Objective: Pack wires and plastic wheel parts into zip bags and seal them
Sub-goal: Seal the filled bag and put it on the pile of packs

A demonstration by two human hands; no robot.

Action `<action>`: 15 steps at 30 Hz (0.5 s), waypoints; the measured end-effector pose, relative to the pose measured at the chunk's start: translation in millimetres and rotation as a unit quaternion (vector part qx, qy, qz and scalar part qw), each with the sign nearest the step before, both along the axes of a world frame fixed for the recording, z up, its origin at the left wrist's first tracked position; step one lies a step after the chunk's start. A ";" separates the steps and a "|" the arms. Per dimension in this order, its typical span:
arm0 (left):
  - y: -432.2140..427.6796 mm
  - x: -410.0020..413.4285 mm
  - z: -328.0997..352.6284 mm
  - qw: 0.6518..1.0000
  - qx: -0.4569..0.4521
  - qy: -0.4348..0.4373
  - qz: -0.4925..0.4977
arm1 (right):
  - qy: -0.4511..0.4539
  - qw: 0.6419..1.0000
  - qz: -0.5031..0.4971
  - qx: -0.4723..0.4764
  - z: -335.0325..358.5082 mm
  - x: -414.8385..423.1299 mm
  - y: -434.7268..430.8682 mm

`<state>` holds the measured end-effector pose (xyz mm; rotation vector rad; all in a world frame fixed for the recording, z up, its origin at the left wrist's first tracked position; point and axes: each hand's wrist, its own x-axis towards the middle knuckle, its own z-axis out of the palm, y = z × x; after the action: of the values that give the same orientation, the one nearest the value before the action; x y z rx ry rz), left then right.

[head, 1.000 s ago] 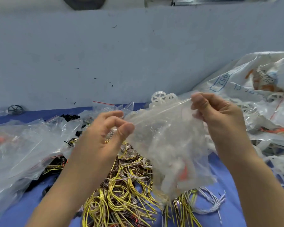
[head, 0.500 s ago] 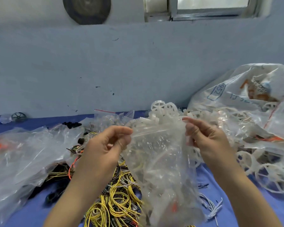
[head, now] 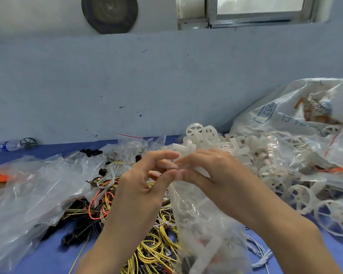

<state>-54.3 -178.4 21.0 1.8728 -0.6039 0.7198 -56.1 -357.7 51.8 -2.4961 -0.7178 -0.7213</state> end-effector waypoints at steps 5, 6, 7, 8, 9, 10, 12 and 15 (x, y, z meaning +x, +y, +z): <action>-6.8 10.5 -9.9 0.984 -0.134 0.107 -0.052 | -0.022 0.998 -0.049 0.030 -5.8 7.2 3.8; -8.7 12.6 -12.7 0.979 -0.143 0.130 -0.063 | -0.019 0.998 -0.058 0.030 -7.6 8.5 5.4; -11.2 14.2 -15.3 0.976 -0.152 0.142 -0.073 | -0.018 0.997 -0.064 0.029 -9.0 10.1 7.0; -13.9 15.3 -17.6 0.973 -0.165 0.145 -0.074 | -0.019 0.997 -0.069 0.027 -10.4 11.8 8.8; -16.4 16.1 -19.6 0.970 -0.181 0.144 -0.069 | -0.021 0.997 -0.070 0.027 -11.2 13.5 10.6; -18.1 16.5 -21.2 0.969 -0.193 0.142 -0.061 | -0.025 0.997 -0.070 0.029 -12.2 14.8 11.9; -19.9 17.4 -21.9 0.968 -0.200 0.140 -0.049 | -0.029 0.997 -0.067 0.041 -13.2 17.3 12.7; -20.4 18.6 -21.2 0.972 -0.190 0.135 -0.033 | -0.027 0.997 -0.058 0.053 -14.4 19.0 12.2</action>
<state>-35.8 -198.8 -0.3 1.5512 -0.3239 0.4852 -37.2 -345.5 37.4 -2.4446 -0.5407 -0.8479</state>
